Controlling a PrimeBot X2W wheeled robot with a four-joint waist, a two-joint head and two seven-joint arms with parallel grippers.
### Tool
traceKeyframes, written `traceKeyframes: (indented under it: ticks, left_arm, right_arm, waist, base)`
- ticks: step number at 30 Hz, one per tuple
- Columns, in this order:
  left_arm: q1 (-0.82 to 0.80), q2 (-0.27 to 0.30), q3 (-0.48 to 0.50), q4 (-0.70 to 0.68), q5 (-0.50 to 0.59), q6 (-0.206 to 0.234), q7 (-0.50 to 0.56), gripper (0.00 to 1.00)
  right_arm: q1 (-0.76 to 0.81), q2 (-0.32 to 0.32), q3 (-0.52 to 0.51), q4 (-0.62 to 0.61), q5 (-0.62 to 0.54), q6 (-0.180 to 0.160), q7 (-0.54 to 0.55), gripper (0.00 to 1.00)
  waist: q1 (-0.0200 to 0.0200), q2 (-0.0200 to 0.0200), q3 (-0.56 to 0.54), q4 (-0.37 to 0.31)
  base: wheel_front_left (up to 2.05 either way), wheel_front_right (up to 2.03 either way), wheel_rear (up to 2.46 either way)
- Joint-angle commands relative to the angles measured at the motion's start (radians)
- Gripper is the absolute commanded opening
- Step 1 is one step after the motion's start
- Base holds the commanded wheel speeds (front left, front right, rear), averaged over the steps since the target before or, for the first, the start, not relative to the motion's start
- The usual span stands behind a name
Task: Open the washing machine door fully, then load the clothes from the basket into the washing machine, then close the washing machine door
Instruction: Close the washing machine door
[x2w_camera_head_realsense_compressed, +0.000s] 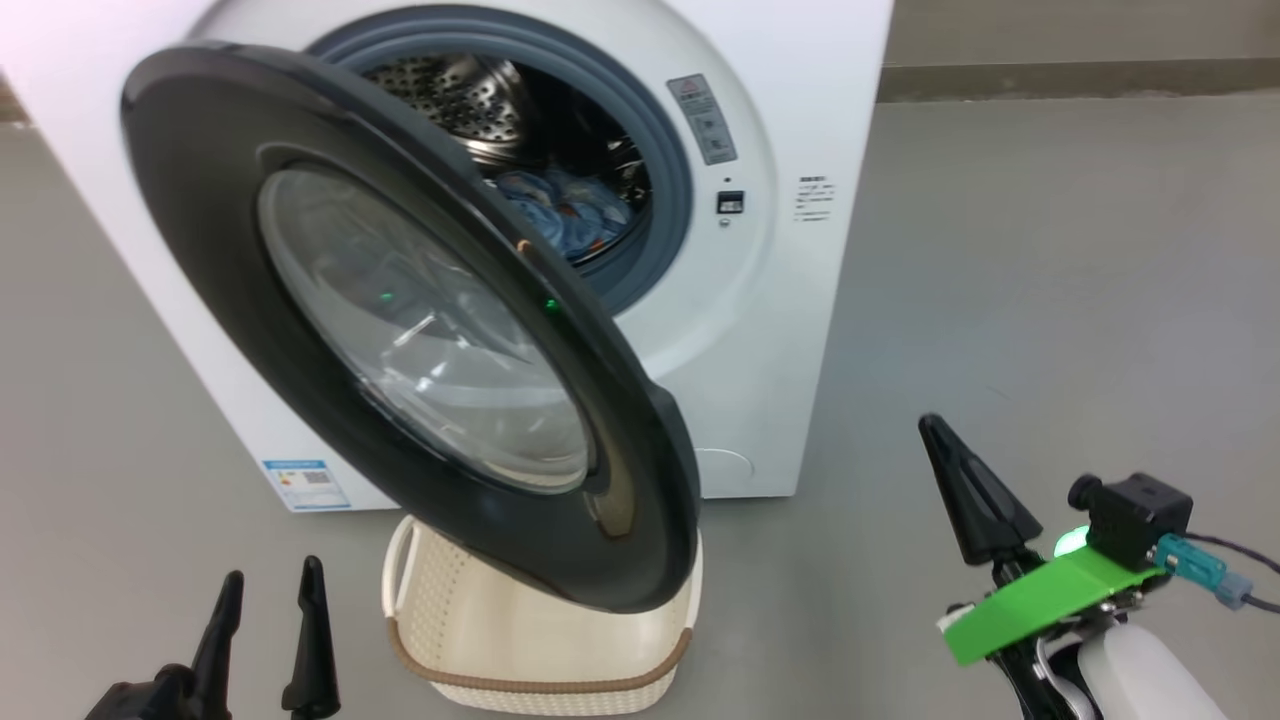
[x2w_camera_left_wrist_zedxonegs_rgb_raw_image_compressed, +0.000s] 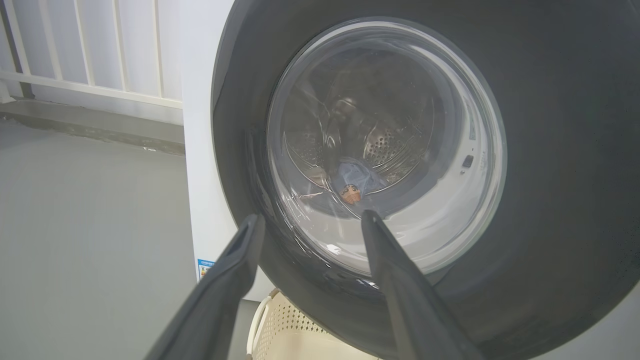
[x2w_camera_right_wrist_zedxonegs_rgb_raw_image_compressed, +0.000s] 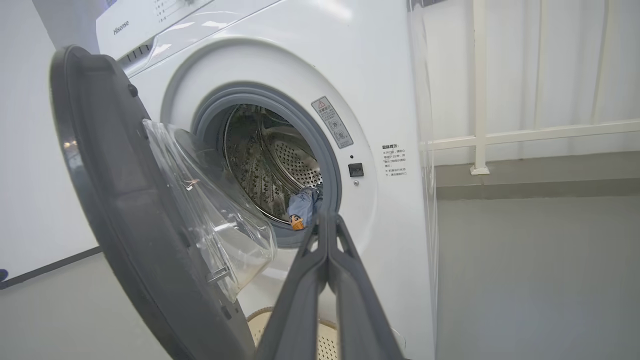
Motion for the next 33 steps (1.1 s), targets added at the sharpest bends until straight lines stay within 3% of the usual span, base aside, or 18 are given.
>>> traceKeyframes:
  ticks: [1, 13, 22, 27, 33]
  left_arm:
    - [-0.023, 0.007, 0.036, -0.024, 0.008, -0.001, -0.007, 1.00]
    - [-0.014, 0.004, 0.037, -0.032, 0.010, -0.006, -0.007, 1.00]
    - [-0.011, 0.004, 0.036, -0.029, 0.012, -0.008, -0.007, 1.00]
    - [-0.012, 0.003, 0.033, -0.027, 0.011, -0.009, -0.007, 1.00]
    - [-0.011, 0.003, 0.030, -0.022, 0.007, -0.009, -0.007, 1.00]
  right_arm:
    - [-0.039, 0.003, 0.020, -0.035, -0.013, 0.002, -0.005, 0.00]
    - [-0.094, 0.027, 0.075, -0.214, 0.016, 0.002, -0.005, 0.00]
    - [-0.106, 0.043, 0.154, -0.356, -0.001, 0.002, -0.005, 0.00]
    - [-0.100, 0.038, 0.247, -0.362, -0.003, 0.002, -0.005, 0.00]
    - [-0.095, 0.015, 0.345, -0.284, -0.009, 0.002, -0.005, 0.00]
  waist:
    - [0.0000, 0.0000, -0.001, 0.024]
    - [0.0000, 0.0000, -0.009, 0.101]
    - [0.0000, 0.0000, -0.012, 0.121]
    - [0.0000, 0.0000, -0.012, 0.128]
    - [0.0000, 0.0000, -0.011, 0.140]
  base:
    - [0.00, 0.00, 0.00]
    - [0.00, 0.00, 0.00]
    - [0.00, 0.00, 0.00]
    - [0.00, 0.00, 0.00]
    - [0.00, 0.00, 0.00]
